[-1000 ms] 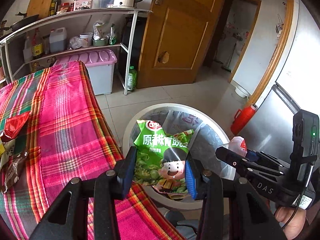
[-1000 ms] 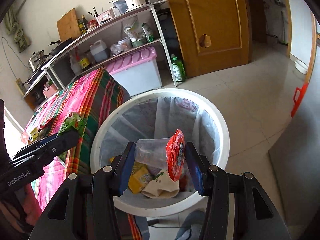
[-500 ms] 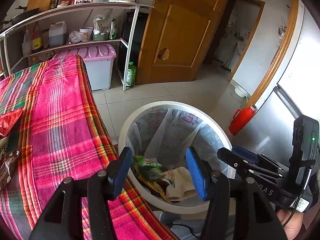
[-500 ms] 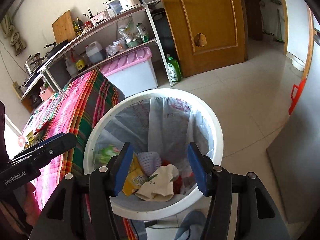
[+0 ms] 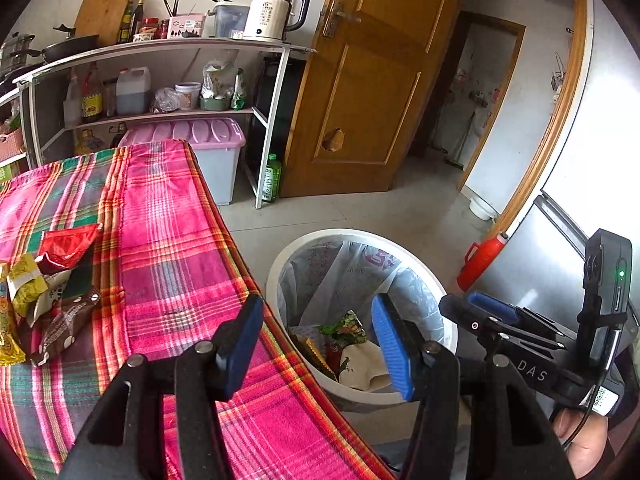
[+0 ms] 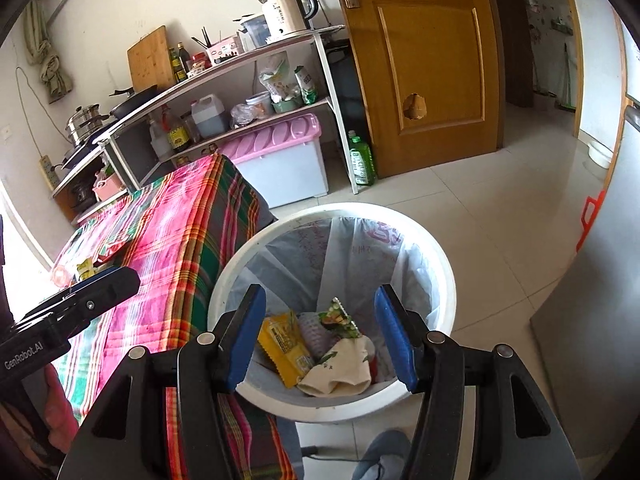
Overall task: Collect trash
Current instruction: 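Move both tools back over the table toward the remaining wrappers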
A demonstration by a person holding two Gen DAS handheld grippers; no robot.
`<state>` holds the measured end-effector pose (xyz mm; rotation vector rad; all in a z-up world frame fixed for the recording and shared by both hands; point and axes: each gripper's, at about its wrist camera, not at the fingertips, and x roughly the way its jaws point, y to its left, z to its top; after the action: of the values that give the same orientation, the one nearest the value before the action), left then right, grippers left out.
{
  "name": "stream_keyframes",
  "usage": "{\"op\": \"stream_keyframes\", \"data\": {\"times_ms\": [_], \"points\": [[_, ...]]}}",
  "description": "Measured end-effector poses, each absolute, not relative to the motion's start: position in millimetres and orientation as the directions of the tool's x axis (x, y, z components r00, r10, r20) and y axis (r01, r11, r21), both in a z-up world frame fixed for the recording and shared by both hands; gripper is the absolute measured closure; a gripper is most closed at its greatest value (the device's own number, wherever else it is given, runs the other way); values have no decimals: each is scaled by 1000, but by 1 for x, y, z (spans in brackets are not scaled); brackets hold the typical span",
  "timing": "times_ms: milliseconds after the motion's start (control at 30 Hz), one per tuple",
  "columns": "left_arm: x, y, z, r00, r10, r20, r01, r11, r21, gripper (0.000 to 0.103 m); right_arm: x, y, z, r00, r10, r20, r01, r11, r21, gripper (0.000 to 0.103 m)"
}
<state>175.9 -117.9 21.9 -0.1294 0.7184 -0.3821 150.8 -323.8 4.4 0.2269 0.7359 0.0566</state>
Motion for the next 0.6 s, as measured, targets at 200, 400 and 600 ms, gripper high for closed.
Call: {"op": "stream_keyframes", "data": {"times_ms": [200, 400, 600], "points": [[155, -100, 28, 724, -353, -593, 272, 936, -225, 44, 140, -311, 15, 756, 159, -635, -14, 974, 227, 45], [138, -78, 31, 748, -319, -582, 239, 948, -212, 44, 130, -294, 22, 763, 191, -617, -66, 973, 219, 45], [123, -54, 32, 773, -271, -574, 186, 961, -203, 45, 124, -274, 27, 764, 234, -601, -122, 967, 222, 45]]}}
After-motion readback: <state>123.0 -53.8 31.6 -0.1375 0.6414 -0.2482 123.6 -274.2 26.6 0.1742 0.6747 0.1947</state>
